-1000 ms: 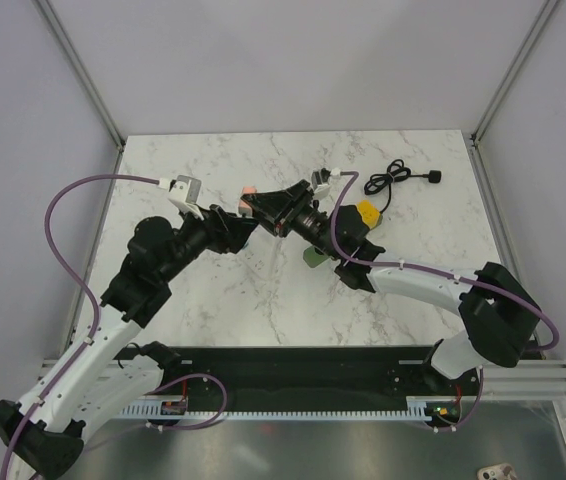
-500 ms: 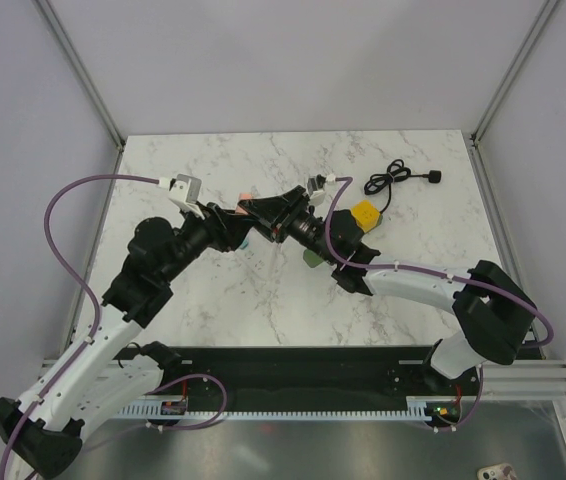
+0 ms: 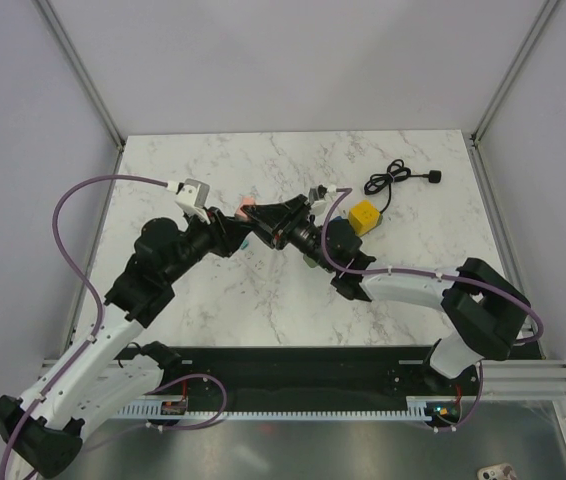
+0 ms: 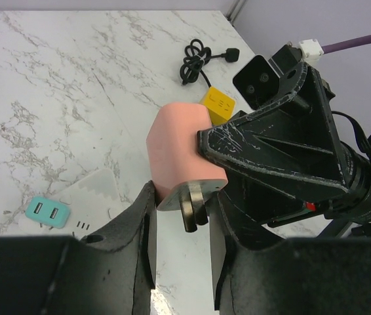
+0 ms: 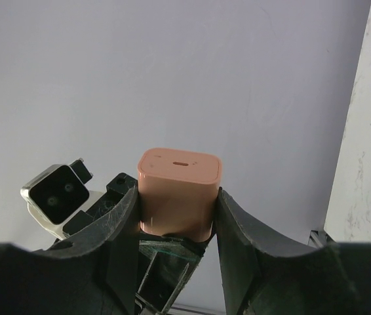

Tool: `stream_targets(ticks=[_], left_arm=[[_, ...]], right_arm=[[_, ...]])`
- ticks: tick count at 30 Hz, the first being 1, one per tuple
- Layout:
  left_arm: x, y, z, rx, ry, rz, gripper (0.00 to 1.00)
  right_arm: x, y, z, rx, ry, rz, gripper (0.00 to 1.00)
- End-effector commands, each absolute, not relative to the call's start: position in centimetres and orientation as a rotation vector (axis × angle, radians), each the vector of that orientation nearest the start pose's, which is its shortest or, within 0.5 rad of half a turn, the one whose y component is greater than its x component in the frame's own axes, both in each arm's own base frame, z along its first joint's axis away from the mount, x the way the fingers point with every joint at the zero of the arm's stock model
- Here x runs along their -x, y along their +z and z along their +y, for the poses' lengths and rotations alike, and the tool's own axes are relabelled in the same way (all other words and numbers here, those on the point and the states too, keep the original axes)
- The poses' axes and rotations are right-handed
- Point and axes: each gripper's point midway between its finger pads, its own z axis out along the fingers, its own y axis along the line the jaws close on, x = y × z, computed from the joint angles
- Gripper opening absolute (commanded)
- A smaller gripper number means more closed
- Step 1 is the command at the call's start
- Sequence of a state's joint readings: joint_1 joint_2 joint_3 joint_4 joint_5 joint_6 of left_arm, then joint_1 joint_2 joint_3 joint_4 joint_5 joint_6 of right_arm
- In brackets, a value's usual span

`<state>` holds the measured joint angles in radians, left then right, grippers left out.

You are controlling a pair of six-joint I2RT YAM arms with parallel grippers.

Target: Insert the plug

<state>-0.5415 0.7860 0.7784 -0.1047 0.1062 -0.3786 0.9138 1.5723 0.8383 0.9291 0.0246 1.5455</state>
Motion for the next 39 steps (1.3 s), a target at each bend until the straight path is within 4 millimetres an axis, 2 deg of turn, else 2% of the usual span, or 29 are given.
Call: stream_targets(ticks=[1,4,12,20,21,25,27,32,35,39], left_arm=[[-25.7,33.9,-19.1,-0.127,-0.848,1.579,0.02],[-25.4,34.2,-19.2,-0.132,-0.864,1.571,0.02],[-23.5,34.6,-20.3,-0.182,-0.981,1.568,0.02],[-21.1,33.6,-21.3,-0.218,-1.111,1.624,0.02],[-20.8,33.6,-21.4,-0.225,-1.126,1.628,0.02],[-19.0,33.5,-22.2,-0.278,-1.227,1.657,0.02],[-18.0,33.7,-22.6,-0.308,-1.277,1.664,0.02],[-16.4,34.1,-23.1,-0.329,-1.381,1.683,0.02],[-15.8,34.4,-23.3,-0.336,-1.427,1.687,0.02],[-15.1,35.1,-23.6,-0.353,-1.478,1.679,0.02]], right_arm=[[-23.8,30.9,42.2,-0.409,2.05,1.622,0.39],[-23.6,30.9,42.1,-0.382,2.048,1.616,0.5],[-23.2,31.5,41.3,-0.224,1.973,1.597,0.7],[-23.4,31.6,39.0,-0.106,1.901,1.576,0.78],[-23.8,32.2,38.2,-0.098,1.893,1.551,0.79],[-22.8,33.6,36.6,0.078,1.906,1.502,0.79],[-22.7,35.1,35.2,0.132,1.919,1.437,0.8],[-19.6,37.5,34.6,0.411,1.98,1.364,0.81],[-18.0,38.4,34.5,0.522,2.007,1.326,0.79],[-16.5,38.3,34.0,0.616,2.001,1.316,0.76]])
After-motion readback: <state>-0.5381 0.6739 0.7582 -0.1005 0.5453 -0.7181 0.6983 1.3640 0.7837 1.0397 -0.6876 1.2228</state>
